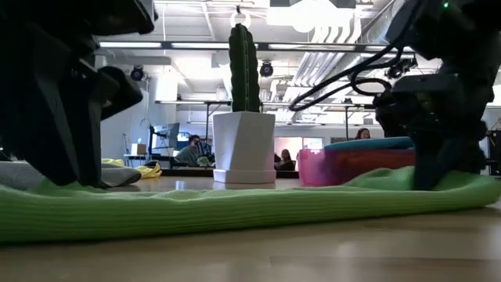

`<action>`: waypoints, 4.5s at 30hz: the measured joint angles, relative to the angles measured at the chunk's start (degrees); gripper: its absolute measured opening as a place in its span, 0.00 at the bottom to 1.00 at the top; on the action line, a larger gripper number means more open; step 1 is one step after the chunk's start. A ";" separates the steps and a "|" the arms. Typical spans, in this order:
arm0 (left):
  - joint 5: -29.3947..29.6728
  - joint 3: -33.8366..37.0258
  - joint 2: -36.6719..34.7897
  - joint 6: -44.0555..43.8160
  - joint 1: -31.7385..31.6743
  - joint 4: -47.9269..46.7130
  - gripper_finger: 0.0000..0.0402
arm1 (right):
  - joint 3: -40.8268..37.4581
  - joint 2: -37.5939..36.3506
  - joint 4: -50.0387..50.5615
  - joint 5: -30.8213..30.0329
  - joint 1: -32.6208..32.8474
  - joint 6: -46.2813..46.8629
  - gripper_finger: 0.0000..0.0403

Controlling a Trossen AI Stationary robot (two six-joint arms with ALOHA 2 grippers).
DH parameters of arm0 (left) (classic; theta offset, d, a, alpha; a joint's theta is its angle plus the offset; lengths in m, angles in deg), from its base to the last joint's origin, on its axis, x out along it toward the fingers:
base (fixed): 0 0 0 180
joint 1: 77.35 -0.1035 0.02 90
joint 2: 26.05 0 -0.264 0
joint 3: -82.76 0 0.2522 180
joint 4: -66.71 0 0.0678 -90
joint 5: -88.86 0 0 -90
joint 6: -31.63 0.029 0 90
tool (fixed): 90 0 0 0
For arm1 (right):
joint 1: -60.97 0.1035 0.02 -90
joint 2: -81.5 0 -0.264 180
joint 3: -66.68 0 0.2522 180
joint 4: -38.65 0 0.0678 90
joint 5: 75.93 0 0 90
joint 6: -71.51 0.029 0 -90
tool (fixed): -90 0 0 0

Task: Fold microfiber towels
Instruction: Fold the yellow green towel, then put the yellow green towel into the pink laundry bin

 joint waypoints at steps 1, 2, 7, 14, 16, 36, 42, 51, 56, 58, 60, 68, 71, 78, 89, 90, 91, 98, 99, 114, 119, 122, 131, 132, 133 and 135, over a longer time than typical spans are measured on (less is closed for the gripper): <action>0.02 -0.77 -0.01 0.05 0.14 -1.36 0.19 | 1.93 0.04 4.58 0.27 0.04 -0.88 0.01; 0.03 -1.54 -0.01 0.15 0.27 -2.88 0.19 | 3.88 0.06 10.18 0.29 0.04 -1.73 0.00; 0.04 -3.33 -0.01 0.16 1.26 -7.29 0.19 | 14.85 0.06 35.88 -2.27 0.04 -3.09 0.00; 0.20 -3.35 -0.01 0.08 2.58 -8.40 0.19 | 26.73 0.00 62.75 -5.58 0.04 2.89 0.00; 0.20 -3.35 -0.01 0.10 2.80 -8.44 0.19 | 28.77 0.04 64.62 -5.67 0.04 4.40 0.00; 3.04 -3.37 -0.01 4.14 3.73 -11.46 0.19 | 56.06 24.10 59.64 -1.88 4.56 1.81 0.00; 3.82 -3.37 -0.01 7.88 4.77 -11.48 0.19 | 62.19 29.10 59.02 -3.14 4.54 3.50 0.00; 5.59 -3.37 -0.01 10.11 7.37 -13.15 0.19 | 65.49 34.20 53.05 -3.19 4.59 3.58 0.00; 8.59 -3.37 -0.01 10.22 8.59 -14.28 0.19 | 65.27 35.18 50.00 -3.29 4.59 3.87 0.00; 9.03 -3.37 -0.01 10.24 8.89 -14.26 0.19 | 65.23 35.32 48.77 -3.83 4.59 2.82 0.01; 9.05 -3.37 -0.01 10.15 8.93 -14.26 0.19 | 65.23 35.32 47.21 -4.83 4.59 1.20 0.03; 9.00 -3.37 -0.01 9.40 8.91 -14.42 0.19 | 65.21 35.32 36.94 -3.37 4.59 -5.99 0.30; 8.97 -3.37 -0.01 9.21 8.91 -14.43 0.19 | 66.06 35.32 34.62 -3.23 4.83 -10.50 0.37; 8.83 -3.37 -0.01 8.16 8.91 -14.41 0.19 | 68.27 35.23 38.18 -8.87 8.01 -20.45 0.41; 8.86 -3.37 -0.01 6.21 8.91 -14.39 0.19 | 61.41 35.63 27.93 -21.73 17.63 -35.63 0.41; 8.87 -3.37 -0.01 5.66 8.91 -14.34 0.19 | 60.32 35.96 25.56 -22.62 18.04 -36.77 0.41; 8.87 -3.37 -0.03 5.02 8.91 -14.27 0.19 | 59.27 36.33 23.68 -23.03 18.28 -37.18 0.41; 9.01 -3.37 -0.03 1.31 8.88 -13.84 0.19 | 56.36 36.89 22.61 -26.09 18.46 -37.46 0.41; 9.01 -3.37 -0.03 0.74 8.88 -13.86 0.19 | 55.93 36.89 22.27 -26.51 18.45 -38.45 0.41; 9.01 -3.37 -0.03 -1.11 8.88 -13.86 0.19 | 54.72 39.42 21.88 -24.77 17.92 -39.91 0.41; 9.01 -3.37 -0.03 -0.98 8.90 -13.86 0.19 | 54.72 39.62 21.85 -25.29 17.45 -39.73 0.38; 9.01 -3.37 -0.03 -0.95 8.91 -13.89 0.19 | 54.72 39.62 21.93 -24.66 17.42 -40.11 0.31; 9.01 -3.37 -0.03 -0.93 8.82 -13.86 0.19 | 55.22 39.62 22.68 -16.52 17.28 -39.71 0.06; 9.01 -3.37 -0.03 -0.93 8.82 -13.87 0.19 | 55.33 39.62 22.71 -15.49 17.17 -39.71 0.06; 9.01 -3.37 -0.03 -0.96 8.82 -13.86 0.19 | 55.37 39.62 22.67 -14.47 17.05 -39.69 0.06; 9.01 -3.37 -0.03 -1.15 8.82 -13.86 0.19 | 55.37 39.62 22.83 -13.43 16.83 -39.64 0.09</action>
